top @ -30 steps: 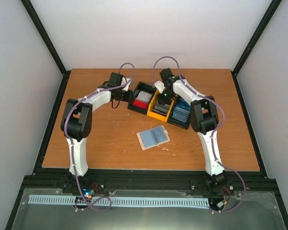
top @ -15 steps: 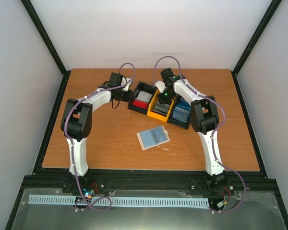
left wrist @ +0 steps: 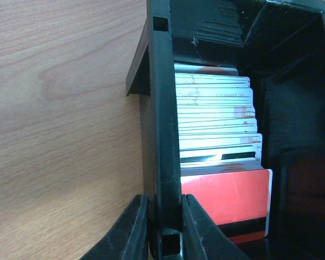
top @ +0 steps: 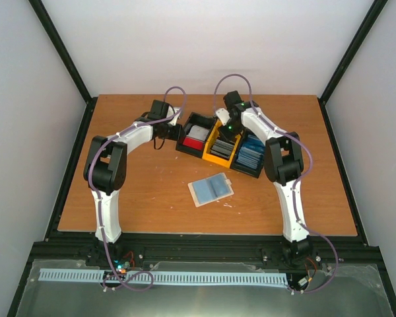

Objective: Put the credit cards into the card holder
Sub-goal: Pick up the credit card from the storage box.

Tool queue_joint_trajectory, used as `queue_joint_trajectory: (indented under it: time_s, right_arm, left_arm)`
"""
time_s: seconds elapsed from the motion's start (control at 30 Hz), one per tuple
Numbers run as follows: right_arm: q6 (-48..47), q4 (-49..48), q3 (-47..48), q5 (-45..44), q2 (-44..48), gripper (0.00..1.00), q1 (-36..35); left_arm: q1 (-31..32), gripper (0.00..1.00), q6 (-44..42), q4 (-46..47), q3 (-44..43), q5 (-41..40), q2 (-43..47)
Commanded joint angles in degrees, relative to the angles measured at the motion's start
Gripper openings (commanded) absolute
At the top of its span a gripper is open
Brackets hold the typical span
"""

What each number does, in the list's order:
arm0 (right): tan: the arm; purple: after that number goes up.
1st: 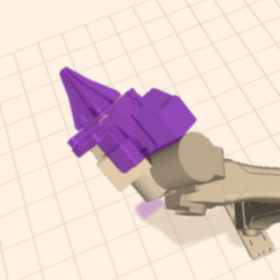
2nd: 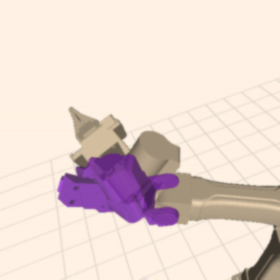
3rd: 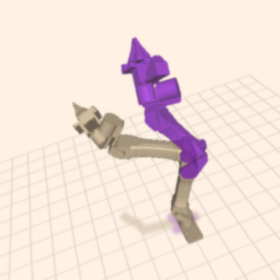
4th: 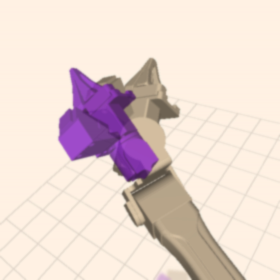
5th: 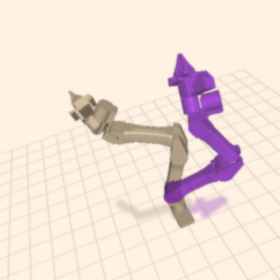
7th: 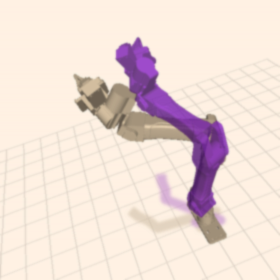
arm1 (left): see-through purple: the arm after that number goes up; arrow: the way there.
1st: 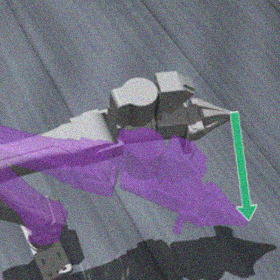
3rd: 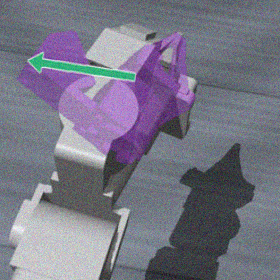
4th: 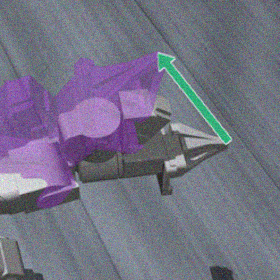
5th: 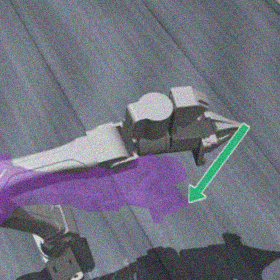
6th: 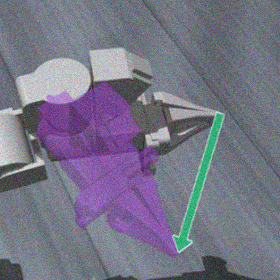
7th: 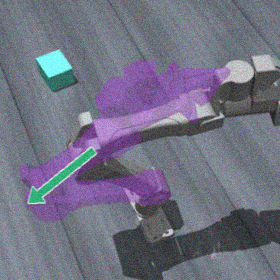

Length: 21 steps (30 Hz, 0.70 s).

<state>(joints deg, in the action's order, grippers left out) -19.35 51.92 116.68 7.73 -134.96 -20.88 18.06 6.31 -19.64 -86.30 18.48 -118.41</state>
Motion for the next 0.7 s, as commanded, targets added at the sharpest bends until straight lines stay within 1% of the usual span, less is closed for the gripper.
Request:
queue_joint_trajectory:
  time_s: [0.0,0.2,0.5,0.57,0.67]
  right_arm:
    - [1.13,-3.36,1.58,-6.85,2.64,0.32,3.18]
    - [0.32,-4.4,0.64,-8.36,2.44,0.25,3.19]
    - [-1.97,-5.24,-1.84,-8.15,2.02,0.25,2.48]
    - [-2.97,-6.13,-2.98,-10.93,1.74,0.24,1.83]
    - [-3.25,-8.46,-4.46,-17.2,1.14,0.2,1.12]
  left_arm:
    - [0.57,0.07,-1.91,-3.38,-0.56,4.95,-0.93]
    - [0.57,0.07,-1.91,-3.44,-0.53,4.84,-0.85]
    - [0.52,0.07,-1.75,-3.61,-0.77,5.6,-1.02]
    - [0.54,0.07,-1.57,-3.84,-1.1,6.12,-1.12]
    - [0.57,0.08,-1.47,-4.16,-1.47,6.48,-1.2]
